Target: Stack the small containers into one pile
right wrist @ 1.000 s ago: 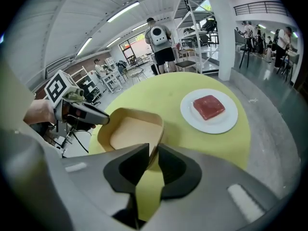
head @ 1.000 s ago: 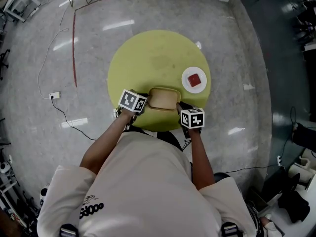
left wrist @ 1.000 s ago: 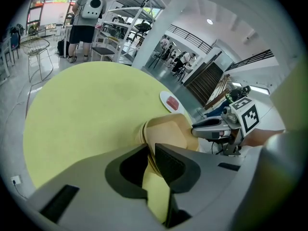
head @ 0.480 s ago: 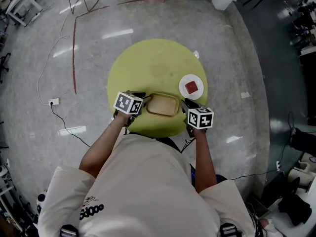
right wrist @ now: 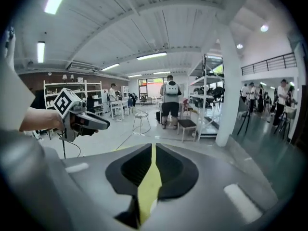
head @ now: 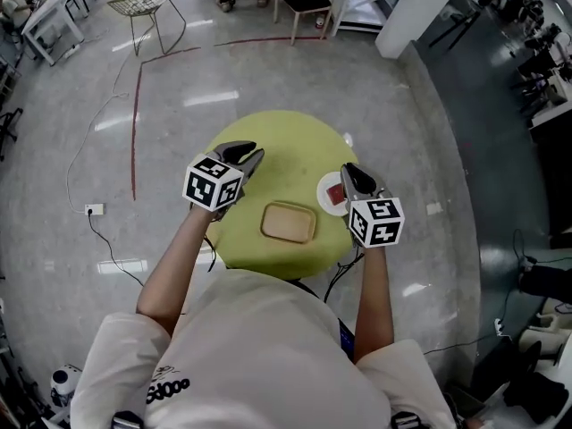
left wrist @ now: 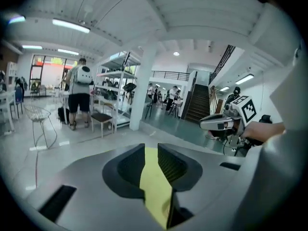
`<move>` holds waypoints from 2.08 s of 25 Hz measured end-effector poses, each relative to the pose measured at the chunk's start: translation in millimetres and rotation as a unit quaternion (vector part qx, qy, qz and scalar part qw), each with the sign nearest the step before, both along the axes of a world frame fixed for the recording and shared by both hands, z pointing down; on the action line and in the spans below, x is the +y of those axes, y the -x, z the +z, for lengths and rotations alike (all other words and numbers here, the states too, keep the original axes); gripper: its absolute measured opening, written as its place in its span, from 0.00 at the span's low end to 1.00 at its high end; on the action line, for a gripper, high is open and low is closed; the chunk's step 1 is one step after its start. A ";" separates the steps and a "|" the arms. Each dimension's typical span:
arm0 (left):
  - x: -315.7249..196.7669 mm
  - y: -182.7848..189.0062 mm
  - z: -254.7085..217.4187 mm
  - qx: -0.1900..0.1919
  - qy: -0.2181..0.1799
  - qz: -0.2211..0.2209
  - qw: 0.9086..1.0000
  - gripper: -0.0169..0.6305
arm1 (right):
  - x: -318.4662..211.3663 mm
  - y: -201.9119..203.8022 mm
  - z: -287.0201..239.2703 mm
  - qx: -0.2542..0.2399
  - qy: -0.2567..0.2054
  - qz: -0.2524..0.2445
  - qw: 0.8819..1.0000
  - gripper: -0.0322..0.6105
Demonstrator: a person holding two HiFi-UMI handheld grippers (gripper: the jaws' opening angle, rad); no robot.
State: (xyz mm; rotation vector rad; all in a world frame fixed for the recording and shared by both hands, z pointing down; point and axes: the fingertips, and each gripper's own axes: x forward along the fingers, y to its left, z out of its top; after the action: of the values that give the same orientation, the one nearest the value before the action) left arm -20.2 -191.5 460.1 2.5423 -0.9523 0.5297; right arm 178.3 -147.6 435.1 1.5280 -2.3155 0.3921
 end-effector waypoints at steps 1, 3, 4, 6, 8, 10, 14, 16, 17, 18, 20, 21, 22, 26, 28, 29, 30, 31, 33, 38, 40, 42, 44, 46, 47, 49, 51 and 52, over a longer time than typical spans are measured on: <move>-5.4 1.8 -19.4 0.001 -0.027 -0.001 1.000 0.15 | -3.3 0.1 -17.3 0.007 -0.017 0.001 1.000 0.10; -11.0 5.0 -56.3 0.007 -0.075 -0.003 0.997 0.13 | -6.5 0.8 -49.8 0.015 -0.047 0.002 0.999 0.07; -13.6 6.0 -74.4 0.011 -0.101 -0.006 0.995 0.12 | -8.6 1.7 -65.6 0.017 -0.063 0.000 0.998 0.07; -17.9 6.3 -109.1 0.020 -0.153 -0.012 0.988 0.09 | -13.9 3.9 -96.6 0.024 -0.101 -0.005 0.995 0.07; -15.5 5.6 -137.0 0.027 -0.195 -0.016 0.980 0.06 | -13.4 7.0 -123.6 0.031 -0.135 -0.007 0.990 0.07; -10.3 4.4 -159.1 0.031 -0.225 -0.019 0.974 0.03 | -10.2 10.5 -145.8 0.036 -0.157 -0.008 0.987 0.07; -4.9 -1.3 -198.7 0.035 -0.273 -0.012 0.961 0.03 | -9.8 15.0 -181.5 0.055 -0.190 -0.010 0.980 0.07; -0.9 -3.2 -218.4 0.036 -0.296 -0.011 0.954 0.03 | -8.8 16.8 -197.3 0.058 -0.204 -0.011 0.977 0.07; 1.8 -4.0 -227.4 0.037 -0.306 -0.010 0.951 0.03 | -7.8 18.3 -205.1 0.059 -0.211 -0.012 0.976 0.07; 4.4 -4.5 -235.7 0.039 -0.313 -0.009 0.949 0.03 | -6.8 20.3 -212.9 0.060 -0.219 -0.014 0.974 0.07; 8.7 -5.5 -249.6 0.040 -0.323 -0.005 0.945 0.03 | -5.2 25.2 -227.1 0.067 -0.231 -0.018 0.970 0.07; 10.6 -6.3 -255.1 0.041 -0.328 -0.002 0.944 0.03 | -4.5 27.9 -232.9 0.073 -0.236 -0.021 0.969 0.07; 12.3 -7.3 -259.5 0.040 -0.332 0.001 0.943 0.03 | -3.6 30.3 -237.7 0.077 -0.240 -0.024 0.967 0.07; 18.4 -10.3 -272.5 0.037 -0.343 0.006 0.938 0.03 | 0.9 37.4 -252.8 0.078 -0.251 -0.030 0.964 0.07; 20.4 -11.0 -278.4 0.036 -0.345 0.009 0.938 0.03 | 2.0 39.8 -258.3 0.077 -0.252 -0.033 0.964 0.07; 21.0 -11.4 -280.5 0.036 -0.345 0.010 0.938 0.03 | 2.2 40.4 -259.7 0.078 -0.252 -0.033 0.964 0.07; 21.5 -11.7 -281.8 0.036 -0.345 0.011 0.938 0.03 | 2.4 40.7 -260.2 0.080 -0.251 -0.032 0.964 0.07; 21.9 -11.8 -282.2 0.036 -0.345 0.012 0.938 0.03 | 2.8 40.9 -260.0 0.083 -0.250 -0.031 0.964 0.07; 22.2 -11.6 -281.0 0.036 -0.342 0.011 0.939 0.03 | 3.6 42.0 -258.3 0.092 -0.247 -0.030 0.964 0.06; 23.9 -13.3 -273.5 0.034 -0.335 0.014 0.942 0.03 | 5.3 45.6 -251.1 0.099 -0.237 -0.036 0.966 0.06; 24.6 -14.3 -270.4 0.035 -0.331 0.015 0.943 0.03 | 6.2 45.9 -248.3 0.095 -0.235 -0.038 0.967 0.06; 25.0 -14.7 -266.9 0.034 -0.329 0.016 0.944 0.03 | 6.5 44.9 -245.0 0.093 -0.233 -0.038 0.967 0.06; 25.5 -14.9 -263.9 0.032 -0.326 0.017 0.945 0.03 | 6.7 43.1 -242.5 0.092 -0.231 -0.037 0.968 0.06; 26.0 -14.8 -262.5 0.032 -0.324 0.016 0.945 0.03 | 6.8 42.0 -241.6 0.092 -0.230 -0.036 0.968 0.06; 26.4 -14.8 -262.2 0.031 -0.323 0.016 0.946 0.03 | 6.9 42.0 -241.4 0.092 -0.229 -0.036 0.968 0.06; 27.5 -15.1 -262.0 0.029 -0.322 0.018 0.946 0.03 | 7.2 42.5 -240.7 0.093 -0.228 -0.036 0.969 0.06; 28.7 -15.5 -261.4 0.029 -0.321 0.019 0.946 0.03 | 7.3 43.0 -238.5 0.093 -0.226 -0.036 0.969 0.06; 29.0 -15.6 -260.8 0.029 -0.321 0.020 0.946 0.03 | 7.4 43.3 -237.0 0.093 -0.224 -0.036 0.969 0.06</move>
State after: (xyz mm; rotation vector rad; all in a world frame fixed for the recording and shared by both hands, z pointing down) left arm -4.6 -162.5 199.2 3.1277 -1.2060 0.1586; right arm 135.1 -140.1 198.1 1.5815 -2.4031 -0.3061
